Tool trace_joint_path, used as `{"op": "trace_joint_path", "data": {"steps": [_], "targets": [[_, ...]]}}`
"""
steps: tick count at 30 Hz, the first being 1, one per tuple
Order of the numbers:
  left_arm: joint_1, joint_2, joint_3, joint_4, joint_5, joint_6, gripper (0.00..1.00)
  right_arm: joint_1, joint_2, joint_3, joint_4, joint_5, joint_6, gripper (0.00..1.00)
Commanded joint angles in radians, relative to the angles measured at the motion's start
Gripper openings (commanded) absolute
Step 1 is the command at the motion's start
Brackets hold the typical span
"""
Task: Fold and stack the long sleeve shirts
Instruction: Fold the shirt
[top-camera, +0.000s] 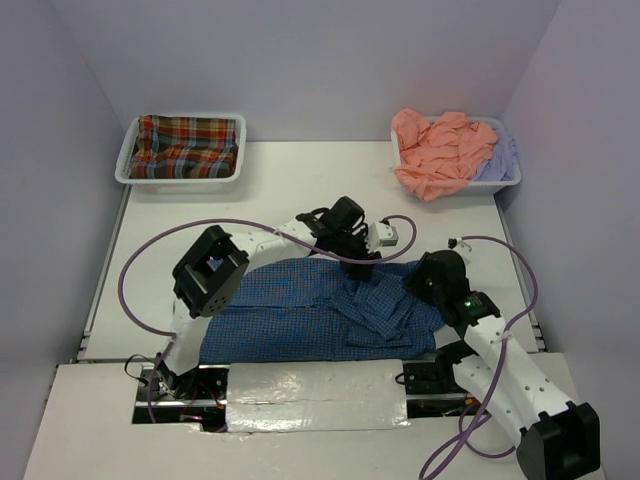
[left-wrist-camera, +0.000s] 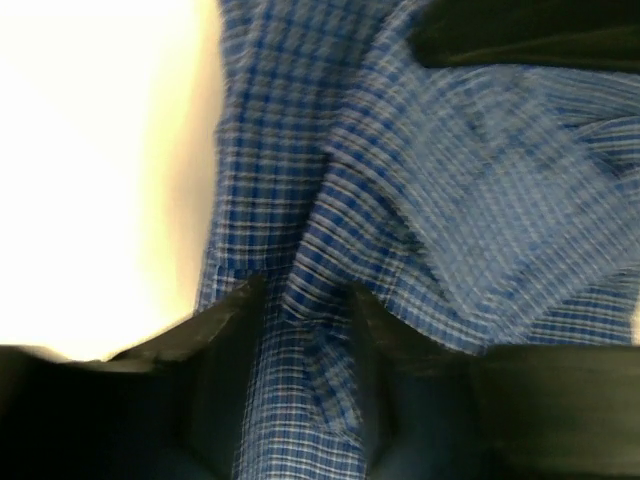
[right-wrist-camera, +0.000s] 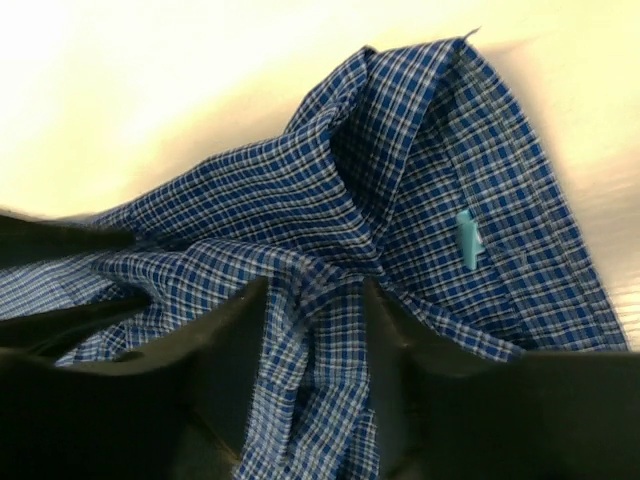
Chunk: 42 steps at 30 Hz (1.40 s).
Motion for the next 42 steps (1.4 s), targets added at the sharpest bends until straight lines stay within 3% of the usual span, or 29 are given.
{"op": "trace_joint_path", "data": {"steps": [1, 5, 8, 9, 15, 21, 27, 31, 33, 36, 37, 42], "targets": [[-0.003, 0.020, 0.053, -0.016, -0.081, 0.001, 0.58, -0.006, -0.019, 0.046, 0.004, 0.058, -0.012, 0.57], [-0.003, -0.012, 0.076, -0.050, -0.102, -0.002, 0.74, -0.004, -0.046, 0.097, -0.047, 0.086, -0.035, 0.59], [-0.004, -0.055, 0.096, -0.088, -0.110, 0.003, 0.80, -0.003, -0.067, 0.133, -0.075, 0.071, -0.046, 0.57], [-0.004, -0.075, 0.105, -0.111, -0.118, 0.007, 0.98, 0.000, -0.073, 0.144, -0.087, 0.063, -0.043, 0.53], [-0.003, -0.169, 0.121, -0.199, -0.144, 0.038, 0.99, 0.034, -0.113, 0.120, -0.057, -0.008, 0.004, 0.25], [0.054, -0.278, 0.032, -0.292, -0.236, 0.076, 0.99, 0.035, 0.057, 0.028, 0.129, -0.132, 0.026, 0.02], [0.294, -0.367, -0.132, -0.381, -0.287, 0.144, 0.99, 0.034, 0.181, -0.031, 0.244, -0.161, 0.047, 0.00], [0.599, -0.391, -0.233, -0.404, -0.241, 0.185, 0.99, 0.019, 0.279, -0.020, 0.258, -0.134, 0.046, 0.00], [0.680, -0.410, -0.261, -0.407, -0.260, 0.208, 0.99, 0.019, 0.312, -0.005, 0.251, -0.129, 0.038, 0.00], [0.788, -0.454, -0.339, -0.391, -0.329, 0.285, 0.99, 0.020, 0.272, 0.067, 0.186, -0.094, 0.009, 0.14], [0.809, -0.478, -0.350, -0.390, -0.329, 0.299, 0.99, 0.019, 0.229, 0.089, 0.154, -0.077, -0.006, 0.28], [0.951, -0.491, -0.353, -0.409, -0.279, 0.349, 0.99, 0.017, 0.085, 0.238, -0.148, 0.027, -0.016, 0.68]]}}
